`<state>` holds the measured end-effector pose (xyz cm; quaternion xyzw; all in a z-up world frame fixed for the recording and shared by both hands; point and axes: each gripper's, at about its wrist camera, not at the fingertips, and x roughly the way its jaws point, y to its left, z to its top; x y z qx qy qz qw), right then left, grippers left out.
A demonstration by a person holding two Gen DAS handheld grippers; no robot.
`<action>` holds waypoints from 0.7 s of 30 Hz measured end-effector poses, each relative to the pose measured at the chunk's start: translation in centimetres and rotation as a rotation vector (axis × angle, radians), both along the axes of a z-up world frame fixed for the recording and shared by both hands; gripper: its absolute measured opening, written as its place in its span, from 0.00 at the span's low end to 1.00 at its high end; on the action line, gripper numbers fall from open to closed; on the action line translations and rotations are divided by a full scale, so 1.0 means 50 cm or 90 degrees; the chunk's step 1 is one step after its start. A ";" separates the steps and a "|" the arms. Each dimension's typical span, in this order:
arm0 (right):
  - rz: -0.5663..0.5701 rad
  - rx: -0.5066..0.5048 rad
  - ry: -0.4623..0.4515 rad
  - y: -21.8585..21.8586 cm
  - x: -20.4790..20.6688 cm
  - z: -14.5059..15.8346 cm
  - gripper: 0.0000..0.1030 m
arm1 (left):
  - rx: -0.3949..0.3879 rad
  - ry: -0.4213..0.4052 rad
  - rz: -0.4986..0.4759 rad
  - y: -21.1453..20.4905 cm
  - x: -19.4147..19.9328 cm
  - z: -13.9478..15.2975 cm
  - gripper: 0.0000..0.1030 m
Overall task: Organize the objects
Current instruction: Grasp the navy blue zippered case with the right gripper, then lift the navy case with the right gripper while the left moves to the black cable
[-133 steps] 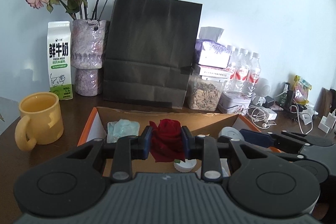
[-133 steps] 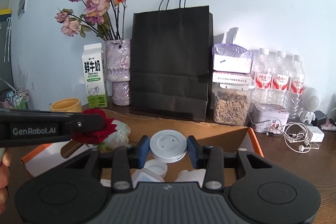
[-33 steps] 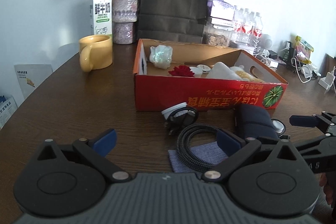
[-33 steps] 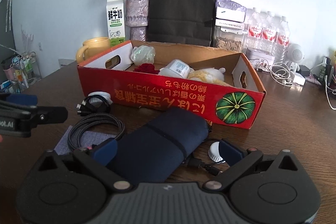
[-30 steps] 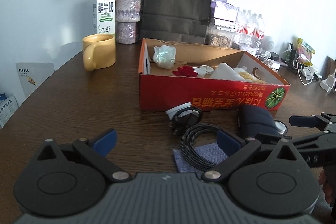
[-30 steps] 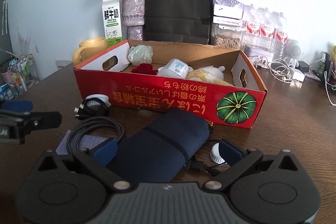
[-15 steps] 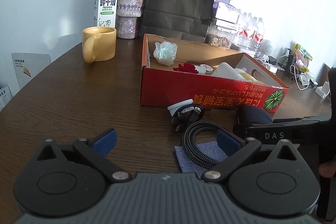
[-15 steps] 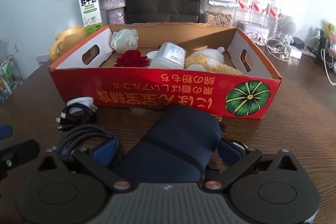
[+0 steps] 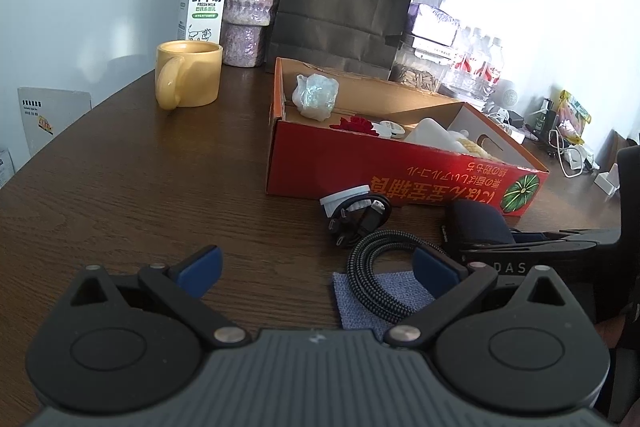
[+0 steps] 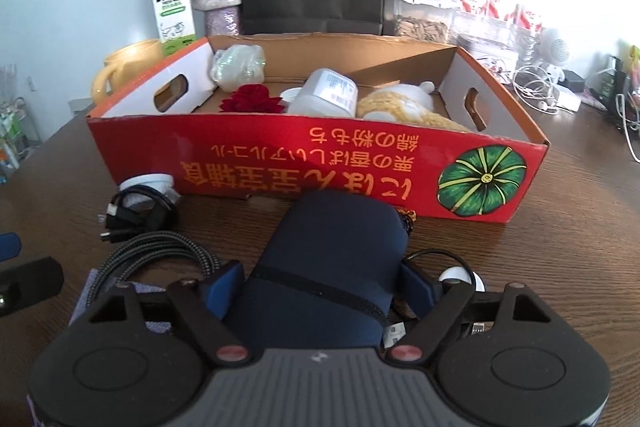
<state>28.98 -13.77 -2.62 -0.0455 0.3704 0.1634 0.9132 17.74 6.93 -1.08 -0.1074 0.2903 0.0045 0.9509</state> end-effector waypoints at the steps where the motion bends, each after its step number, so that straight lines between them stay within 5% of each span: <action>1: 0.002 0.007 0.001 -0.003 0.000 0.001 0.77 | 0.000 0.000 0.001 0.001 -0.001 0.000 1.00; 5: 0.014 0.031 -0.002 -0.016 -0.004 0.007 0.70 | 0.000 0.002 0.003 0.002 -0.002 0.000 1.00; 21: 0.053 0.052 -0.066 -0.098 -0.071 0.040 0.68 | 0.025 0.017 -0.016 -0.044 0.012 -0.003 1.00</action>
